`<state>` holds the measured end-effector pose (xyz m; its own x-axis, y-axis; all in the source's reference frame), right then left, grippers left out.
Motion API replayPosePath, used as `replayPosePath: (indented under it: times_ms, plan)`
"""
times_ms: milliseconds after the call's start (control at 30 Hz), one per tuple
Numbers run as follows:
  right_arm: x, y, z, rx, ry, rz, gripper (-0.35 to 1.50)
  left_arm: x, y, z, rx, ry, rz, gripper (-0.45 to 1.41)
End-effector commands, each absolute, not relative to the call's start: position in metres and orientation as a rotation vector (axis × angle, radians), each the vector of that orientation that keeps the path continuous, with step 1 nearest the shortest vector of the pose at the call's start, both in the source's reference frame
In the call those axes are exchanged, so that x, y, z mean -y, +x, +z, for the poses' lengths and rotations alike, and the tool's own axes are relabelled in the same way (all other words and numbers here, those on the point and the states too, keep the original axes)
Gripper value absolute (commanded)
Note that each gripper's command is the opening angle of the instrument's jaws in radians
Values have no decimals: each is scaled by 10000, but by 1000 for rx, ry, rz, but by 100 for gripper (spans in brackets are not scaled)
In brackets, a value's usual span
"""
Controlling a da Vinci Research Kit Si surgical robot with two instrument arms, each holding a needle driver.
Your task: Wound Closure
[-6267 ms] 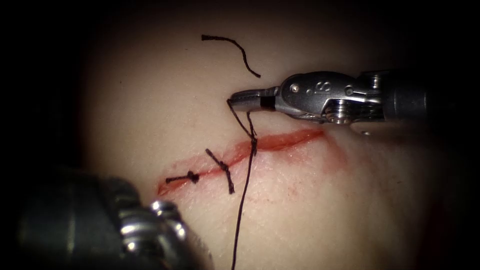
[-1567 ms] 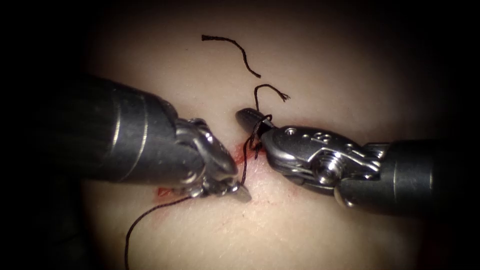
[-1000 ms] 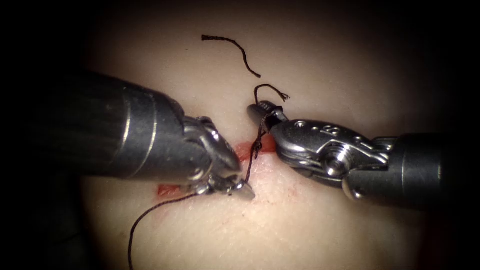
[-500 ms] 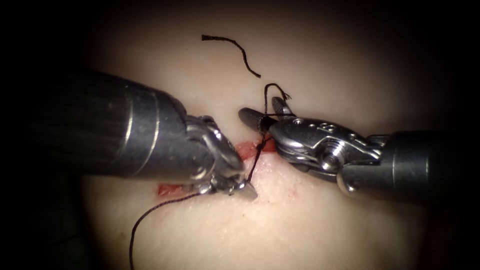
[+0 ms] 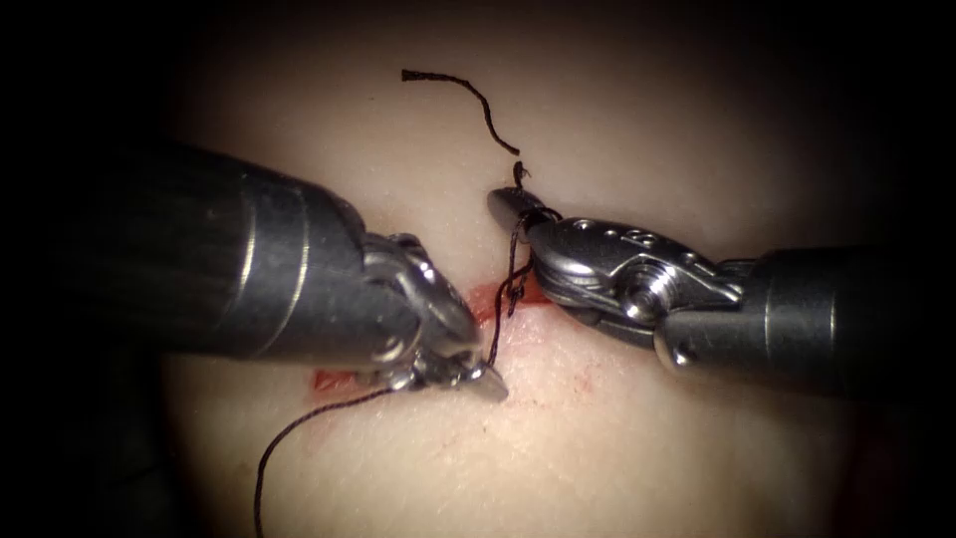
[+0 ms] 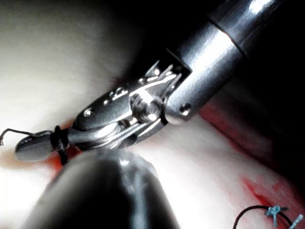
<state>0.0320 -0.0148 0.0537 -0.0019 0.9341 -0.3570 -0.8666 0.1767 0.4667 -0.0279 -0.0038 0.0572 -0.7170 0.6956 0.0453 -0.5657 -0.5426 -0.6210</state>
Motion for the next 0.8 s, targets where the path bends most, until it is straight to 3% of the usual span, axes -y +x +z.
replayPosePath:
  times_ms: [33, 533, 800]
  plan:
    - [155, 332, 533, -678, 162, 1411, -35, 35, -281, 575, 814, -267, 2236, -45]
    - [201, 316, 498, -836, 408, 1034, -35, -66, -185, 581, 596, -251, 2078, -45]
    - [210, 293, 493, -872, 492, 835, -35, -109, -179, 619, 484, -224, 1993, -45]
